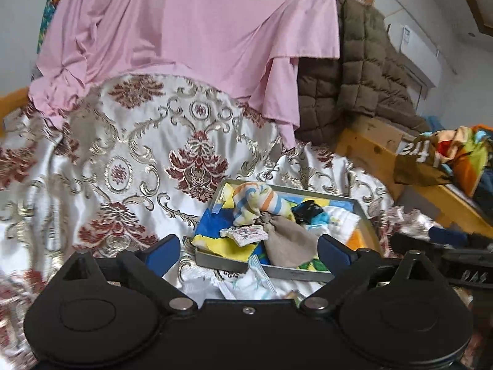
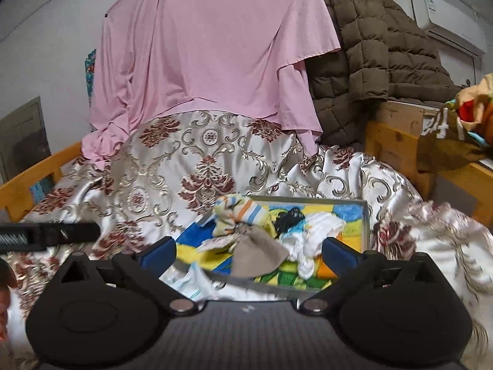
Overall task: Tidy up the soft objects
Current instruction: 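Withdraw both open tools back over the pile of items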
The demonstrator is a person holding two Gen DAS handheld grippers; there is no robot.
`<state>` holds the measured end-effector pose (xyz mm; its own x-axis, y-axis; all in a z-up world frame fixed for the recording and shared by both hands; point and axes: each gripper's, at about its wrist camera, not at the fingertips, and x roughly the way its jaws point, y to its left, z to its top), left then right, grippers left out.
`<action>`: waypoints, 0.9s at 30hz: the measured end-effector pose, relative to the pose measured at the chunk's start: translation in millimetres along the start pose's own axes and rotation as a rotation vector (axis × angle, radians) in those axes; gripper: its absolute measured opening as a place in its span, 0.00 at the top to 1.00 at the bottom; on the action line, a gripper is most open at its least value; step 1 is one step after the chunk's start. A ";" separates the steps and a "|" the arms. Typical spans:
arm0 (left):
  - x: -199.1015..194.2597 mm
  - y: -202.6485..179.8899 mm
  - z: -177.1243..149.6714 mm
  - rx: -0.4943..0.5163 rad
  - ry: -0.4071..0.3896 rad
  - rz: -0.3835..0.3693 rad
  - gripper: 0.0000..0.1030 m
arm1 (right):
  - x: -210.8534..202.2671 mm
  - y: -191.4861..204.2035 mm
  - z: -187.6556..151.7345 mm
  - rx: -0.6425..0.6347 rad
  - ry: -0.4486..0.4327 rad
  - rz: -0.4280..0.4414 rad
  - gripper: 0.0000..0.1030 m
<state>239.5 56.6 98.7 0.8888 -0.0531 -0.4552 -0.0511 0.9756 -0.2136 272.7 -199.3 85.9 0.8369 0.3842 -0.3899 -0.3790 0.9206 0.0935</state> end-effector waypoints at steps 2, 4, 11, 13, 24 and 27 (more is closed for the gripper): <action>-27.5 -5.0 -0.5 0.009 -0.015 -0.007 0.05 | -19.7 4.9 -7.8 0.018 -0.002 0.005 0.00; -52.5 -11.3 -3.4 0.029 -0.033 -0.012 0.04 | -38.4 10.9 -14.4 0.031 -0.007 0.004 0.00; -127.6 -25.7 -17.2 0.116 -0.019 -0.033 0.03 | -107.0 29.5 -34.2 0.054 -0.027 0.006 0.00; -146.9 -28.3 -12.9 0.155 -0.015 -0.041 0.03 | -125.3 33.6 -37.0 0.051 -0.033 0.003 0.00; -245.2 -49.0 22.5 0.221 -0.019 -0.067 0.01 | -206.7 57.9 -39.5 0.051 -0.069 0.018 0.00; -260.8 -59.8 15.4 0.279 -0.003 -0.064 0.01 | -221.6 62.9 -40.6 0.044 -0.076 0.023 0.00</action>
<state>17.8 15.3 243.5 0.8876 -0.1158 -0.4458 0.1318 0.9913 0.0050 47.4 -229.3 141.1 0.8565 0.4077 -0.3165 -0.3821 0.9131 0.1424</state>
